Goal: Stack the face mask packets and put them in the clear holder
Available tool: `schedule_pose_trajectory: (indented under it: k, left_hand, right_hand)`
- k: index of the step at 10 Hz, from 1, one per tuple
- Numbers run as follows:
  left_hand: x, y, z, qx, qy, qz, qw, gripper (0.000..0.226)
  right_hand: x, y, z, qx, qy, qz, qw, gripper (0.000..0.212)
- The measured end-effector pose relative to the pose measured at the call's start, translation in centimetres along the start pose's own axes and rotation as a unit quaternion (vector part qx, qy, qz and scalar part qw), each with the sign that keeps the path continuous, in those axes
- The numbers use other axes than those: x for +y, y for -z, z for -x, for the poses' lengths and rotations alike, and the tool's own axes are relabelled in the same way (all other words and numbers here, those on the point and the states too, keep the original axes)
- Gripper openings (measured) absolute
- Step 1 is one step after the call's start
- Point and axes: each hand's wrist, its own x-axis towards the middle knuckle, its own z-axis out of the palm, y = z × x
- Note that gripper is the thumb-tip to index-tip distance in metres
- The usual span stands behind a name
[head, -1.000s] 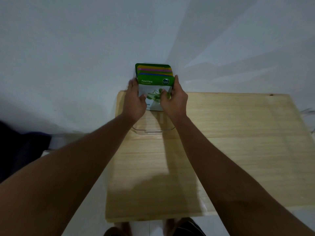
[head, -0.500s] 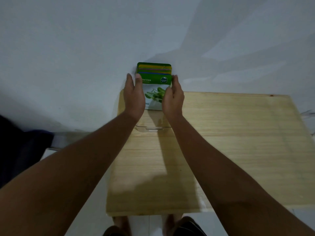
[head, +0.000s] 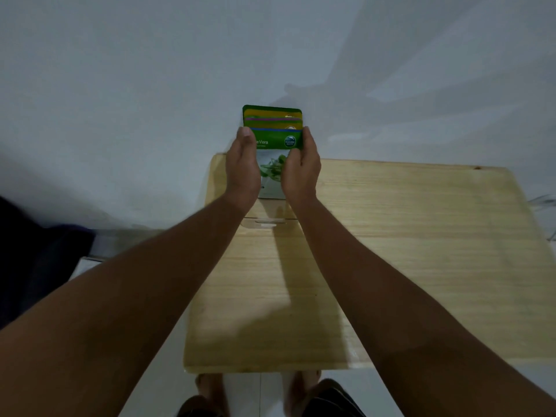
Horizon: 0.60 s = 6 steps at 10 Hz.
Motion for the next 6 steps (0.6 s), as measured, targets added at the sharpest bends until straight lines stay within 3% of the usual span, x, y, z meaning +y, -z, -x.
schedule_pose_trajectory:
  k: [5,6]
  left_hand:
    - [0.8,0.3,-0.4,0.001,0.015,-0.025,1.0,0.054]
    - [2.3,0.4,-0.5,0.009,0.002,-0.025,1.0,0.048]
  right_hand:
    - [0.3,0.5,-0.8,0.008,-0.027,-0.012,1.0,0.055]
    - [-0.1,1.3,-1.1,0.04,-0.01,-0.013,0.999,0.055]
